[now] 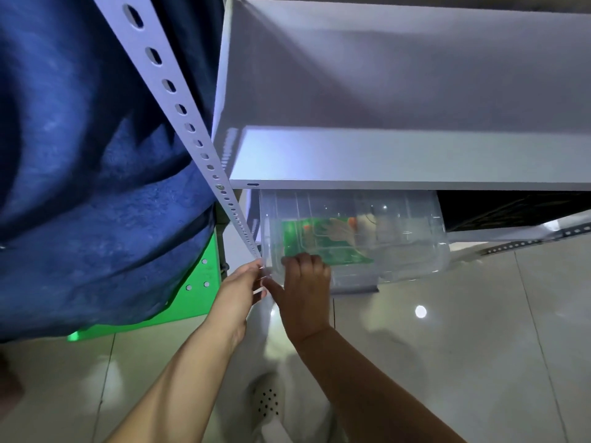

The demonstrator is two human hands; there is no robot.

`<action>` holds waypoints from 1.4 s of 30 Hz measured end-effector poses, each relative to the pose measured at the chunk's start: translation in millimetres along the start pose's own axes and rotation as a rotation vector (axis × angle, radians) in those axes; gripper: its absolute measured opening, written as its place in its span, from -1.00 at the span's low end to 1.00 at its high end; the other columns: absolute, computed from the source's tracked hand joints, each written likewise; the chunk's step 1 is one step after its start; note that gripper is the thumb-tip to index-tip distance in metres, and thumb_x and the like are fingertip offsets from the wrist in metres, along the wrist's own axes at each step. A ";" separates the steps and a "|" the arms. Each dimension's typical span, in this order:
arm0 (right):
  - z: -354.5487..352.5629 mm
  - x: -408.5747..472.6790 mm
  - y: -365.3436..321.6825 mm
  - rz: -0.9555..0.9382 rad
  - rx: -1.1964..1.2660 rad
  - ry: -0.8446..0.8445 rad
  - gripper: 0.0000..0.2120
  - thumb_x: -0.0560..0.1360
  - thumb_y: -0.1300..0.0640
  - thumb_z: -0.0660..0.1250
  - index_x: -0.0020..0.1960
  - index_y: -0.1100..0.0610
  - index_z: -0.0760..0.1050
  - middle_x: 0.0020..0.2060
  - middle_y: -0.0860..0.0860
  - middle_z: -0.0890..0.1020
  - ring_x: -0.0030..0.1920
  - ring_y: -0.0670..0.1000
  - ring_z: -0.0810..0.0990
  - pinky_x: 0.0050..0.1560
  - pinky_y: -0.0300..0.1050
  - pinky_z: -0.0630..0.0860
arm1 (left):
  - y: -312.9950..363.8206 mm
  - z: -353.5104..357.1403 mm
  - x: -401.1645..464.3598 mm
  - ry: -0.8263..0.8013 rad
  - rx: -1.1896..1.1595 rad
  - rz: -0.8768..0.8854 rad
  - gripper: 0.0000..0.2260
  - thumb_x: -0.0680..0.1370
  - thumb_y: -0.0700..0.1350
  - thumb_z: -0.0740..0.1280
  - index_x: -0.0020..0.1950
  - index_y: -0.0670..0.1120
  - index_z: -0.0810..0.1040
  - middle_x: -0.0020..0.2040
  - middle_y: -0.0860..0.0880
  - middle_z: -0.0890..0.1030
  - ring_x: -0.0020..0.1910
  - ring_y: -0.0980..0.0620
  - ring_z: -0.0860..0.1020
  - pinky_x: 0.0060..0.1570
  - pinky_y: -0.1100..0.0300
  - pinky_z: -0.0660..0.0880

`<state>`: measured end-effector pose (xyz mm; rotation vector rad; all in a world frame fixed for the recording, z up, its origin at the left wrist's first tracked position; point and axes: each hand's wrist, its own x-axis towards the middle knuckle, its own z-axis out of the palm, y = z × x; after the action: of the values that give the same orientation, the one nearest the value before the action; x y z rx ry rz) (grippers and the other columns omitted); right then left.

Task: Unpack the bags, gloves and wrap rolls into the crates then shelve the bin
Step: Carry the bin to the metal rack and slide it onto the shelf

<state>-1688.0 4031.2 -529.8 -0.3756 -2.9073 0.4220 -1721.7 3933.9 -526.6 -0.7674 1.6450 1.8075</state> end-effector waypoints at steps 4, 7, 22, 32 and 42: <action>-0.3 -4.5 2.7 -0.089 0.157 0.019 -0.68 0.24 0.11 0.55 -0.07 0.19 0.61 -0.24 0.11 0.64 -0.20 0.13 0.58 -0.14 -0.11 0.48 | 0.9 -4.1 -3.0 -0.014 0.038 0.018 -0.86 0.56 -0.19 0.23 0.01 -0.04 0.56 -0.09 -0.05 0.65 -0.11 0.06 0.57 -0.08 0.21 0.47; -13.9 -15.5 39.6 -0.023 0.179 0.089 -0.72 0.42 0.08 0.31 0.07 0.20 0.56 -0.08 0.15 0.62 0.00 0.08 0.44 0.03 -0.10 0.34 | -1.0 -2.2 -6.4 -0.053 0.113 0.048 -0.89 0.50 -0.23 0.32 -0.11 -0.01 0.51 -0.21 -0.01 0.54 -0.16 0.06 0.50 -0.12 0.21 0.39; -69.2 32.6 174.9 1.086 1.238 0.208 -0.97 0.48 0.34 0.27 -0.13 0.25 0.46 -0.33 0.14 0.45 -0.27 0.07 0.47 -0.13 -0.14 0.50 | 16.1 48.6 5.2 0.116 -0.233 0.032 -0.91 0.56 -0.29 0.23 -0.14 -0.21 0.44 -0.34 -0.13 0.58 -0.47 0.09 0.59 -0.22 0.25 0.60; -42.8 84.6 189.7 1.115 1.628 0.218 -0.74 0.40 0.43 0.38 0.04 0.22 0.48 -0.21 0.11 0.61 -0.22 -0.01 0.64 -0.03 -0.15 0.62 | 42.7 73.5 52.0 0.126 -0.571 0.032 -0.86 0.56 -0.33 0.21 -0.17 -0.21 0.48 -0.24 -0.07 0.51 -0.30 0.12 0.57 -0.16 0.25 0.60; -70.9 50.5 192.9 1.060 1.332 -0.014 -0.70 0.48 0.42 0.28 0.17 0.21 0.43 -0.11 0.09 0.59 -0.10 0.02 0.61 0.01 -0.11 0.55 | 30.3 89.6 11.0 0.165 -0.239 -0.018 -0.89 0.57 -0.27 0.20 -0.11 -0.12 0.46 -0.23 -0.08 0.56 -0.32 0.06 0.54 -0.35 0.30 0.56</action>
<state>-1678.3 4242.1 -513.7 -1.4746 -1.5190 2.1536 -1754.8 4021.2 -507.6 -1.0569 1.5320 1.9972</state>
